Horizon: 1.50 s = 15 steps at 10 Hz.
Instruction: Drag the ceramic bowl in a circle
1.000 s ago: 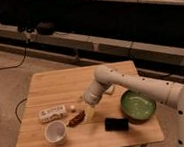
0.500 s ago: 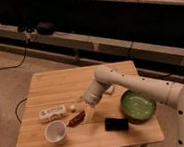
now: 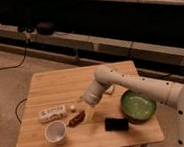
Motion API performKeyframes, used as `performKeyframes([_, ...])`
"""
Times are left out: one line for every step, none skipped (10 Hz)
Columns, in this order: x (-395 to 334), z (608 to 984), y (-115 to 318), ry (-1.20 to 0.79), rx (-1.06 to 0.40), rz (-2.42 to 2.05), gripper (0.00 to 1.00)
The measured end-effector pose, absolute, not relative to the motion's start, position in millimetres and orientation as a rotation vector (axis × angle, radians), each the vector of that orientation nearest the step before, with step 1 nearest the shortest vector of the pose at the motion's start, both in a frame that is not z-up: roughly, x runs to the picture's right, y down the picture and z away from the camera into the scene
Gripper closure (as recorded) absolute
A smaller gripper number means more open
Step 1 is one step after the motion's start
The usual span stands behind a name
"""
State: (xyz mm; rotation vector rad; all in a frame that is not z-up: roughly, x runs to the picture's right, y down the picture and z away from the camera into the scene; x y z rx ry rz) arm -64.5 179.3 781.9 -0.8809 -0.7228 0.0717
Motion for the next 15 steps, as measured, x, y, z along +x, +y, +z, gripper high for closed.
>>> performKeyframes([-64.5,781.9,179.3,-0.723,-0.881,0.072,0.2])
performKeyframes([-64.5,781.9,179.3,-0.723,-0.881,0.072,0.2])
performKeyframes([-64.5,781.9,179.3,-0.723,-0.881,0.072,0.2])
performKeyframes([-64.5,781.9,179.3,-0.723,-0.881,0.072,0.2])
performKeyframes([-64.5,781.9,179.3,-0.723,-0.881,0.072,0.2])
performKeyframes([-64.5,781.9,179.3,-0.723,-0.881,0.072,0.2])
performKeyframes([-64.5,781.9,179.3,-0.723,-0.881,0.072,0.2])
performKeyframes([-64.5,781.9,179.3,-0.723,-0.881,0.072,0.2])
performKeyframes([-64.5,781.9,179.3,-0.723,-0.881,0.072,0.2])
performKeyframes([-64.5,781.9,179.3,-0.723,-0.881,0.072,0.2])
performKeyframes([-64.5,781.9,179.3,-0.723,-0.881,0.072,0.2])
performKeyframes([-63.7,781.9,179.2,-0.72,-0.882,0.069,0.2])
performKeyframes([-59.9,781.8,180.7,-0.706,-0.887,0.057,0.2])
performKeyframes([-46.1,781.5,183.4,-0.659,-0.9,0.02,0.2])
performKeyframes([-27.6,778.9,186.5,-0.598,-0.921,-0.023,0.2])
